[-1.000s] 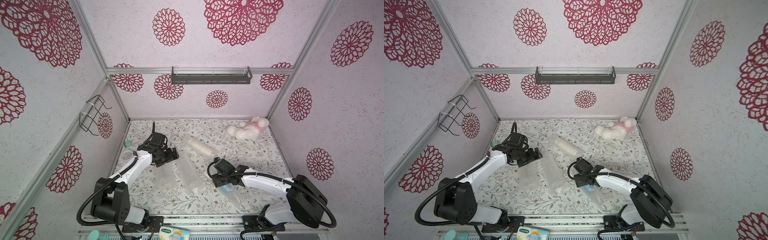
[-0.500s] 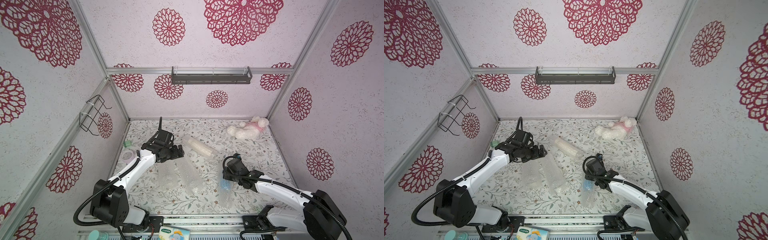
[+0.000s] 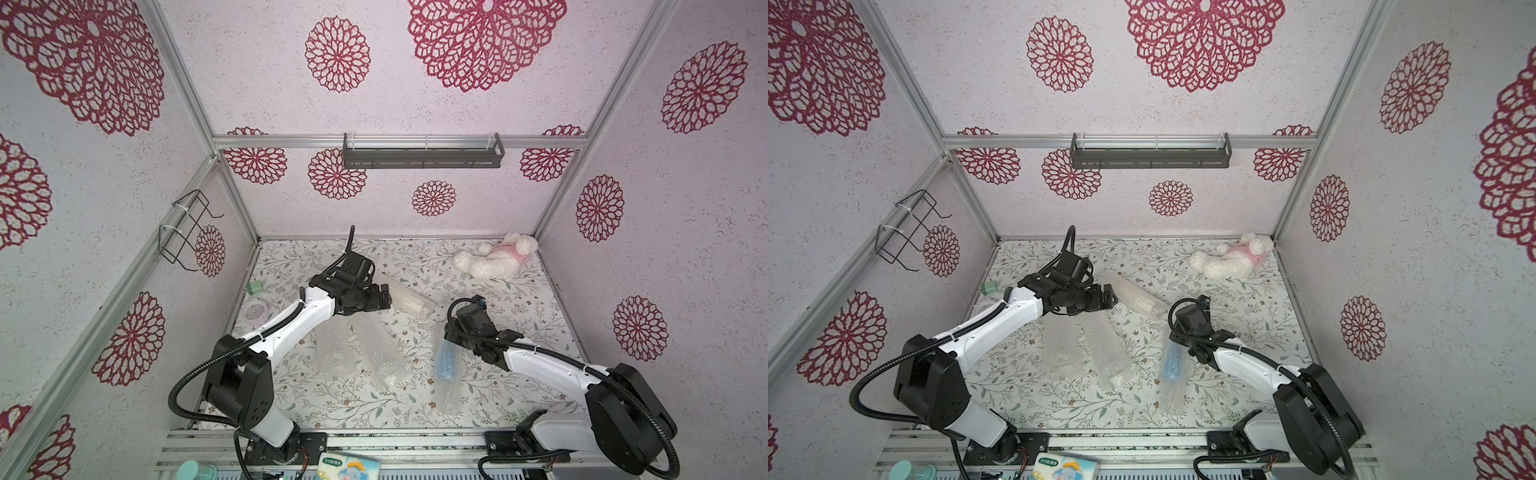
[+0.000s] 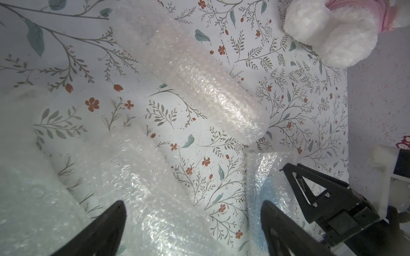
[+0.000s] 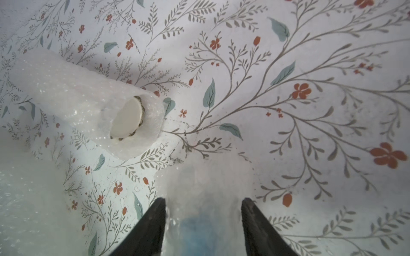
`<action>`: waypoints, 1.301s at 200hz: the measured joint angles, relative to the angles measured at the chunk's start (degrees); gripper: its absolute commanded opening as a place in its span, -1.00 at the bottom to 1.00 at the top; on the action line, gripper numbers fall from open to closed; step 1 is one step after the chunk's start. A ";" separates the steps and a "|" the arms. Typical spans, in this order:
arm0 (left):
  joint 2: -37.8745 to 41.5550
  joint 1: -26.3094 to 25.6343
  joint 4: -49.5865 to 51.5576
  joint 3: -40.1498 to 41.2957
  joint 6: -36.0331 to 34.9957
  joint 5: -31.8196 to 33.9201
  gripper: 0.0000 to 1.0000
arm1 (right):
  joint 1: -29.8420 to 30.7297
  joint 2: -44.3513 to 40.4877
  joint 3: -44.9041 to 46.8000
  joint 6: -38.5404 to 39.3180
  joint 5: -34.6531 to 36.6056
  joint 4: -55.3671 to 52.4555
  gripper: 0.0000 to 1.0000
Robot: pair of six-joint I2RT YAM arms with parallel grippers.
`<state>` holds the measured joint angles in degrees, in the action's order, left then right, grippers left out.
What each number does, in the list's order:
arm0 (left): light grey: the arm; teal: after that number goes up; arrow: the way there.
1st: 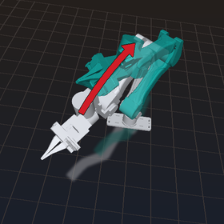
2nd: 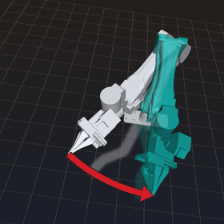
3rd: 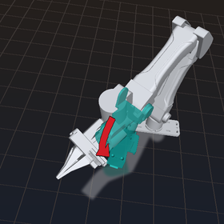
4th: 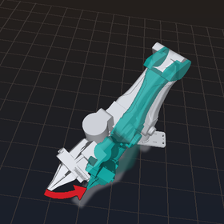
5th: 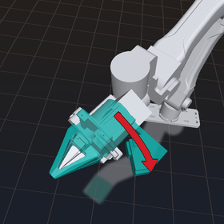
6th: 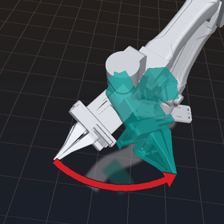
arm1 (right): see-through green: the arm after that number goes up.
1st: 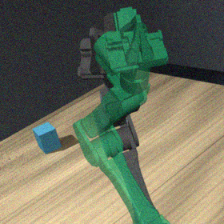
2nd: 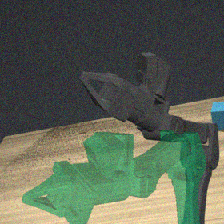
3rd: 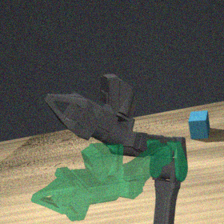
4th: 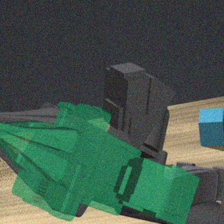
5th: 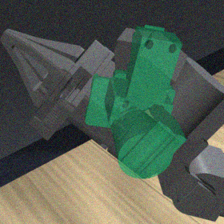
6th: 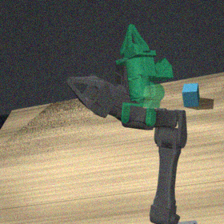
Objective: Unwrap the vase from the bubble wrap
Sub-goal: Move the bubble wrap to the center of the board.
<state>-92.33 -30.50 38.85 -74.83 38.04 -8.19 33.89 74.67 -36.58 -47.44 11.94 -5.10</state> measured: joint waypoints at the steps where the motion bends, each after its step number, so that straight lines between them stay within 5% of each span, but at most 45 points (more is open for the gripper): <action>1: -0.13 -0.09 0.00 -0.20 0.02 -0.02 0.95 | -0.02 -0.02 -0.02 0.04 0.00 0.00 0.23; 28: -2.99 -2.32 -0.13 -2.62 0.61 -0.11 0.94 | -0.48 -2.27 -1.03 3.67 0.15 -1.57 0.41; 60: -5.66 -4.59 -0.31 -3.98 1.31 -0.70 0.94 | 1.01 -8.39 -1.25 6.27 1.64 -5.90 0.86; 99: -6.71 -5.03 -0.22 -4.37 1.40 -1.70 0.95 | 9.25 -11.63 -0.26 4.31 4.52 -10.10 0.97; 158: -6.71 -3.48 -0.02 -6.23 0.74 -1.97 0.94 | 14.10 -2.89 2.80 -1.75 5.42 -12.72 0.80; 209: -7.04 -2.29 0.33 -6.91 0.52 -3.02 0.94 | 11.76 -0.96 2.89 -2.49 3.89 -7.52 0.14; 250: -10.16 -2.27 0.83 -10.58 0.55 -4.04 0.94 | 4.13 0.39 2.71 1.40 0.81 -2.64 0.13; 260: -11.15 -2.27 1.09 -11.47 0.57 -4.33 0.94 | 2.43 1.53 2.23 2.51 -0.24 -1.62 0.27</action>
<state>-103.48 -32.77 39.94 -86.30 38.61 -12.51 36.32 76.20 -34.35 -44.93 11.70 -6.72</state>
